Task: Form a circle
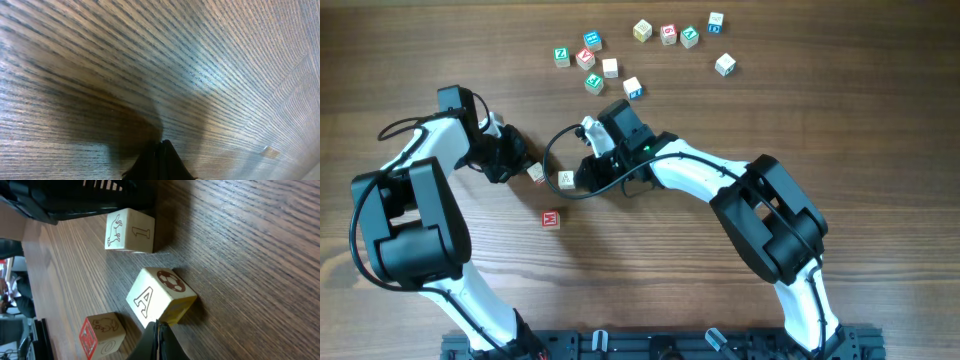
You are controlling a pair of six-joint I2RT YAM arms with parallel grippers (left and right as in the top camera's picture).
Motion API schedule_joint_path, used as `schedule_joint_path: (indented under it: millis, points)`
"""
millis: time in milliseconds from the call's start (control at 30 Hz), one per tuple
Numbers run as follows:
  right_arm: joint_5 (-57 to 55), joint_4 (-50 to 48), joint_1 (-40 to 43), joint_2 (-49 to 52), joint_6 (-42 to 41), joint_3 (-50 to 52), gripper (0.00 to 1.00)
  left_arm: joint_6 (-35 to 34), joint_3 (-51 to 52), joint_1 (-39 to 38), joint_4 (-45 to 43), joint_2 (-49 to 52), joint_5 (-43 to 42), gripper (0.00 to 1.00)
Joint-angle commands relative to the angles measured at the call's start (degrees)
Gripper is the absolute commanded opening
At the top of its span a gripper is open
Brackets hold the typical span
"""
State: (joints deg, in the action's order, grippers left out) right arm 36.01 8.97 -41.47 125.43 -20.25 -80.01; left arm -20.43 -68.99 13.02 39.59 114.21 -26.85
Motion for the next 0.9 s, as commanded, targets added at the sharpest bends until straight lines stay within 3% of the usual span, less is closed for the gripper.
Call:
schedule_joint_path:
  millis: [0,100,700,867]
  points:
    - [0.37,0.07,-0.22,0.76,0.68,0.11,0.05,0.72,0.55,-0.44,-0.13,0.76,3.96,0.04]
    - [-7.76,1.62,0.04,0.76,-4.09,0.11,0.05,0.72,0.55,-0.44,-0.11,0.76,3.96,0.04]
    - [-9.66,0.68,0.13,1.18,-4.42,0.11,0.04,0.70,0.55,-0.44,-0.11,0.76,3.96,0.04]
    - [-10.91,-0.09,0.31,2.64,-8.46,0.11,0.05,0.70,0.55,-0.44,-0.09,0.76,3.96,0.04]
